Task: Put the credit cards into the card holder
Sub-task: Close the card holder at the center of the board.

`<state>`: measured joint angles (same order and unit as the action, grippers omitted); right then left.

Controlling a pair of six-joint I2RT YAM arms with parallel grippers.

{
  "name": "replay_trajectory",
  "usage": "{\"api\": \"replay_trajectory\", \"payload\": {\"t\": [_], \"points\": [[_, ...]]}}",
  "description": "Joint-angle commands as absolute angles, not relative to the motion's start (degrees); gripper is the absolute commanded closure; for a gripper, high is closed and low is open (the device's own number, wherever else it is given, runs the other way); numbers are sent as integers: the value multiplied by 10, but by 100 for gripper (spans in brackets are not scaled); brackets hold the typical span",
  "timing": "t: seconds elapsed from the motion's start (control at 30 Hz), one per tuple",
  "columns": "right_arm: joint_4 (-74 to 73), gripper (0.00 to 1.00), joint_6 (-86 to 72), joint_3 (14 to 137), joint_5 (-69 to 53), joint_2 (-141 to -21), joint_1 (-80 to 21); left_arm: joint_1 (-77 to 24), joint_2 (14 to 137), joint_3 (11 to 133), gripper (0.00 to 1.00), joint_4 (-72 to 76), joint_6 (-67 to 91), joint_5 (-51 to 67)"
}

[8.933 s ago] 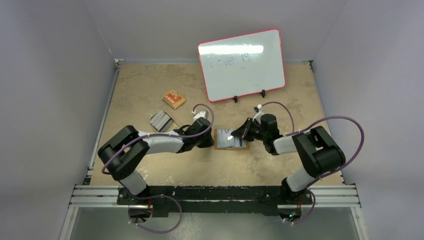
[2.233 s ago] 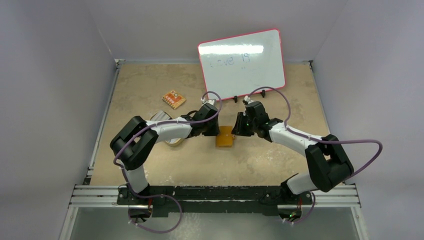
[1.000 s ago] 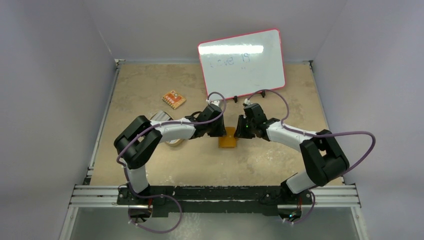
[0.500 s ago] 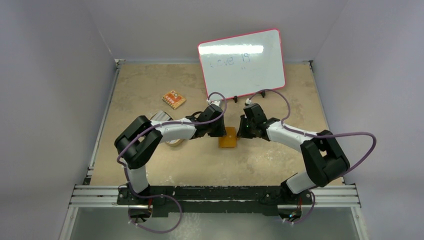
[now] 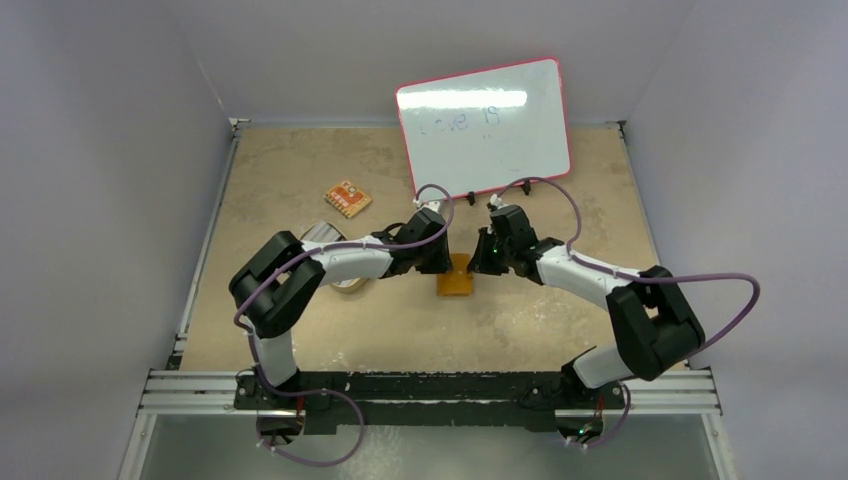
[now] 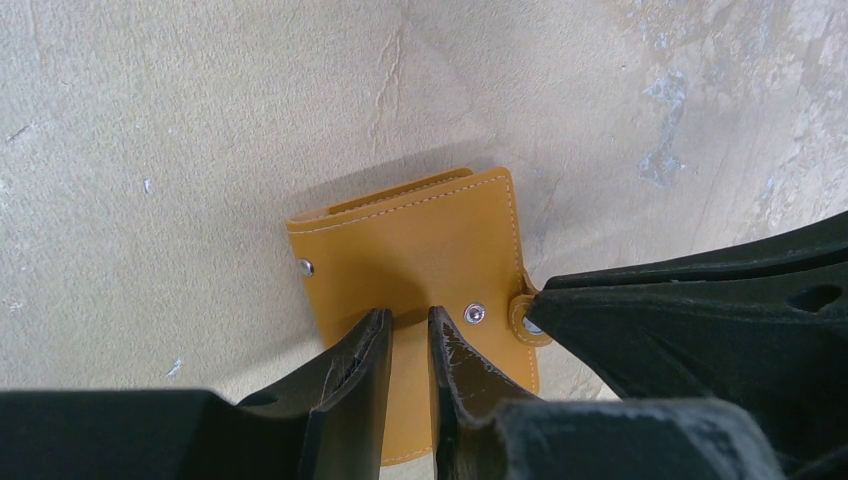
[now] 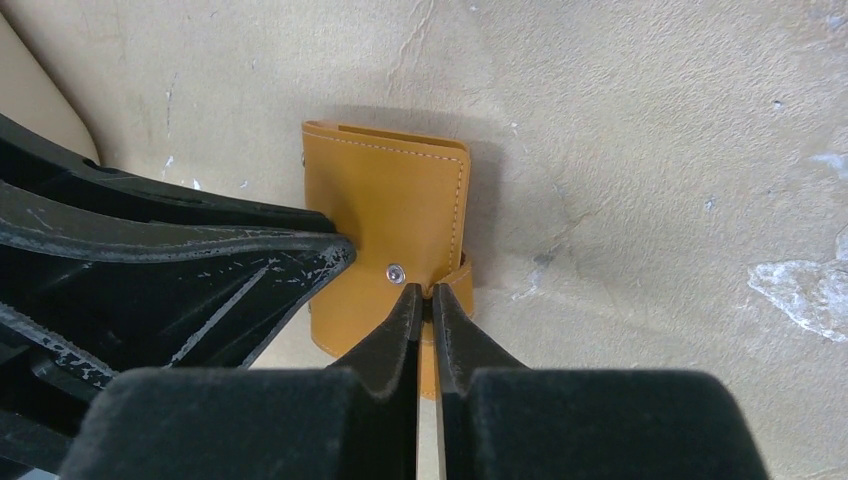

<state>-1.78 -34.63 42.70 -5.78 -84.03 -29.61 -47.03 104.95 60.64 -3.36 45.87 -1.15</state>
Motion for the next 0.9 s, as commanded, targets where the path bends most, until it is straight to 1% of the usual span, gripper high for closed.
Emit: {"api": "replay_trajectory", "payload": {"t": [0.0, 0.27, 0.47, 0.57, 0.73, 0.87], "points": [[12, 96, -355, 426, -74, -820, -296, -468, 1078, 600, 80, -61, 445, -53], [52, 91, -352, 423, -100, -848, -296, -468, 1066, 579, 80, -21, 477, -26], [68, 86, -363, 417, -130, -865, -295, -468, 1063, 573, 80, -17, 484, -24], [67, 82, -360, 419, -134, -874, -296, -468, 1063, 573, 80, -15, 487, -19], [27, 80, -356, 429, -108, -856, -295, -468, 1057, 574, 80, -17, 489, -20], [-28, 75, -339, 457, -47, -844, -295, -468, 1044, 574, 80, -12, 500, -7]]}}
